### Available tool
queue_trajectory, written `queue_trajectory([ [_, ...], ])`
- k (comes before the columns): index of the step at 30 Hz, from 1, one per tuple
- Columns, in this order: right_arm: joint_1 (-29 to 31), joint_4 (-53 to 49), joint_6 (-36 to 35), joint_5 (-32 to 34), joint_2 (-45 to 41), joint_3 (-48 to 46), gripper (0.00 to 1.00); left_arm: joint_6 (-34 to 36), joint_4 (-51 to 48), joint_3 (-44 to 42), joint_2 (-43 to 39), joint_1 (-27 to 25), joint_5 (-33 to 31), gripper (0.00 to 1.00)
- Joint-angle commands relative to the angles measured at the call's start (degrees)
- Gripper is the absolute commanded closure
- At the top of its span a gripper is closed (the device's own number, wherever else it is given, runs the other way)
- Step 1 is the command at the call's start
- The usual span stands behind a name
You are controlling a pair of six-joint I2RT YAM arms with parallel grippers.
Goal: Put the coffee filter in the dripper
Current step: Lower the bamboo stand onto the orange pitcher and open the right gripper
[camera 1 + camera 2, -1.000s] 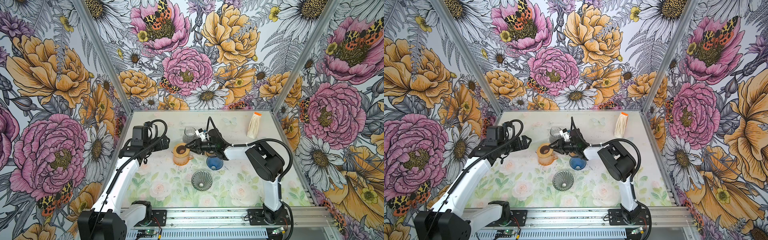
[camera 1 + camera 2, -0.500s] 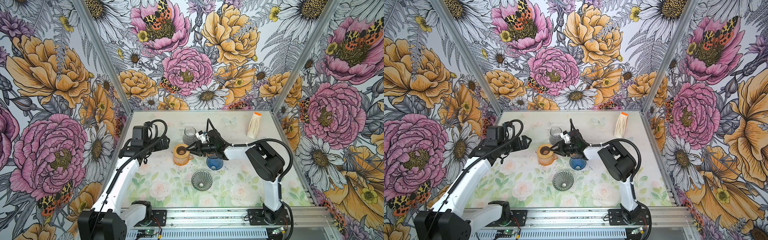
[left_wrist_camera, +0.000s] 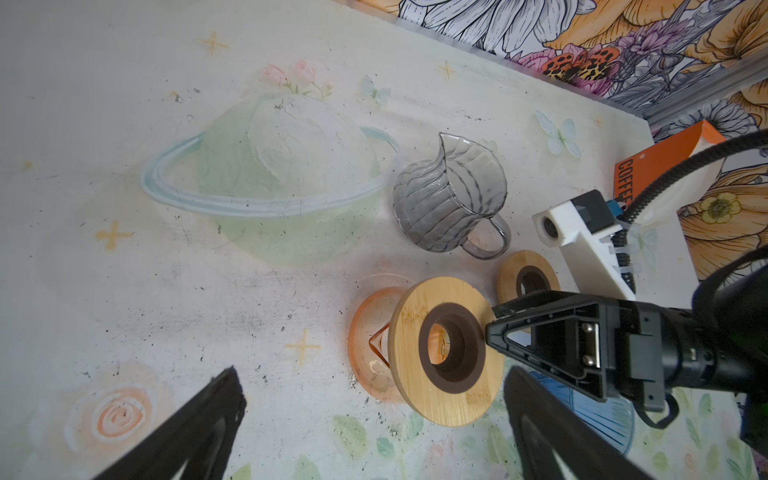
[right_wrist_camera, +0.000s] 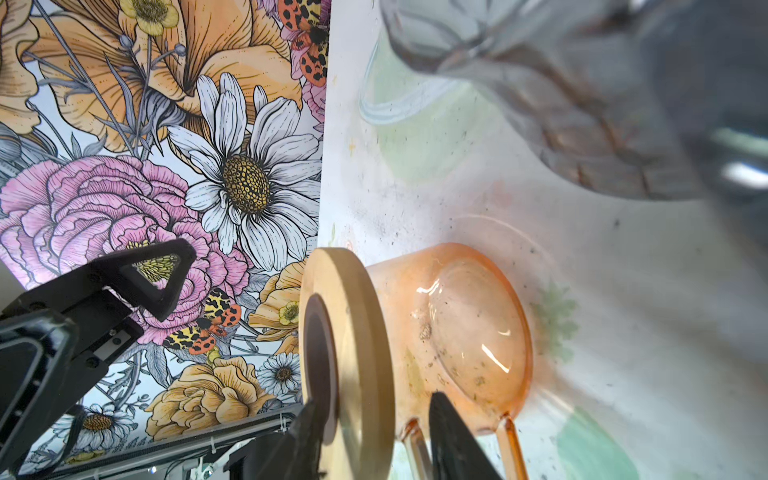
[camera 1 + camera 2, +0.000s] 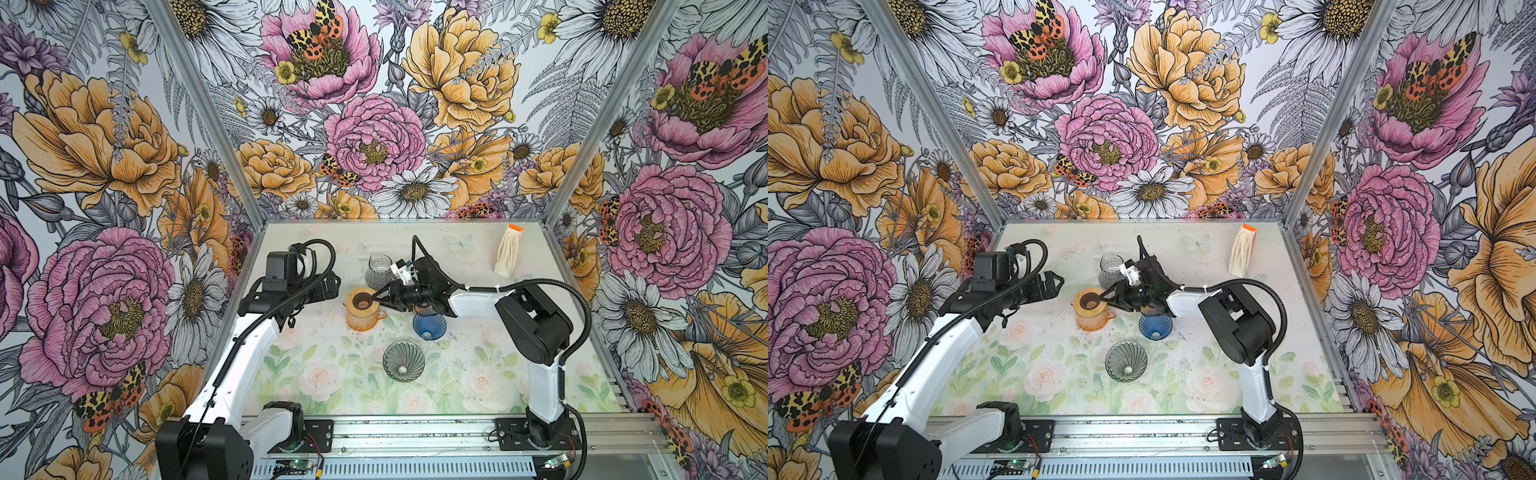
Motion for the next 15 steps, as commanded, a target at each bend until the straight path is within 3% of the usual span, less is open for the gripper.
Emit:
queue_trajectory([
  [1, 0.3, -4.1, -4.6, 1.5, -3.3, 2.3, 0.54, 0.4, 0.0, 0.9, -1.1, -0.6, 0.5, 0.01],
  [15, -1.1, -23.8, -19.6, 7.9, -12.3, 5.0, 0.43, 2.9, -0.1, 2.7, -1.6, -1.9, 2.2, 0.01],
])
